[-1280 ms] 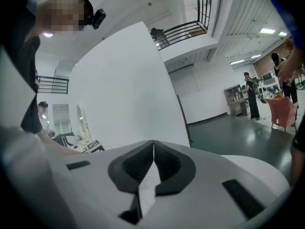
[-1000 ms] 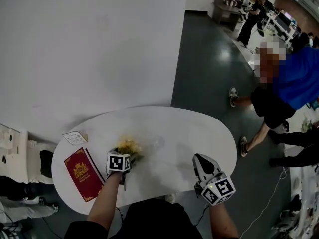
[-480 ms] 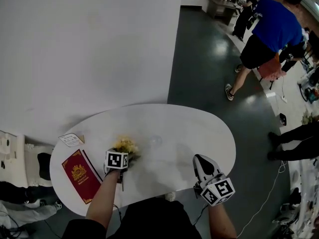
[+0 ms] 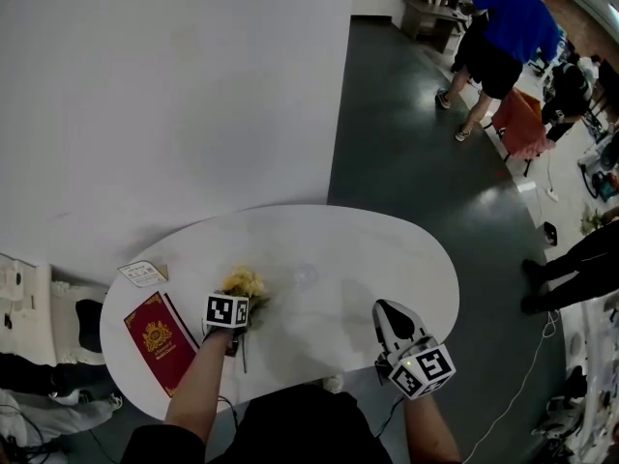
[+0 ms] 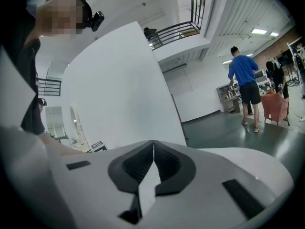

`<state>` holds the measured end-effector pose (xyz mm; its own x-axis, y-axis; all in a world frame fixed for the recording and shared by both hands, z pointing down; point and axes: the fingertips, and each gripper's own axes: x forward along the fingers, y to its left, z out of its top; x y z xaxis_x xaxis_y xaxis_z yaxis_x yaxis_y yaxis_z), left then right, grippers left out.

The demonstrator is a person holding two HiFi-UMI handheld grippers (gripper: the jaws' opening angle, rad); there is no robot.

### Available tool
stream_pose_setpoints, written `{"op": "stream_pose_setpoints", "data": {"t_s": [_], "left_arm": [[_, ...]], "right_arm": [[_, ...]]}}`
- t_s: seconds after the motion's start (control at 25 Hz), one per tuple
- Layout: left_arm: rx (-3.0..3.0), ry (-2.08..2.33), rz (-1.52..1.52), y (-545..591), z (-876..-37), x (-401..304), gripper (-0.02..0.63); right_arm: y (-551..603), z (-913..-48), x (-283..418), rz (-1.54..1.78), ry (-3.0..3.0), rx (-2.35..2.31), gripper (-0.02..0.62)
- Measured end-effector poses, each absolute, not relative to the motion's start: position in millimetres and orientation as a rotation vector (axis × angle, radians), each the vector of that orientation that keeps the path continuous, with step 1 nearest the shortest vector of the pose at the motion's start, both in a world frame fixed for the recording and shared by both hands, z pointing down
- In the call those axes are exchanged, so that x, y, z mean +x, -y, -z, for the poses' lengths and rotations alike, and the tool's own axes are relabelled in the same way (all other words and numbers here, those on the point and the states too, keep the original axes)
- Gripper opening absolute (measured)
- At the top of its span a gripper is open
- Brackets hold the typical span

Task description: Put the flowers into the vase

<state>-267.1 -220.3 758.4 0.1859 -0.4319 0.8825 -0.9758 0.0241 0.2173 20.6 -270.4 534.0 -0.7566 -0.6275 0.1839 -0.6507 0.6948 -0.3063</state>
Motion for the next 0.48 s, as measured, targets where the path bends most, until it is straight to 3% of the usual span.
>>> {"op": "stream_pose_setpoints", "data": {"t_s": [0.48], "left_arm": [[1.700,1.469,-0.650,240.6,-694.5,-260.4,0.244]], "right_arm": [[268.5,-512.4,3.6,-0.469,2.884,1.006,0.023]]}}
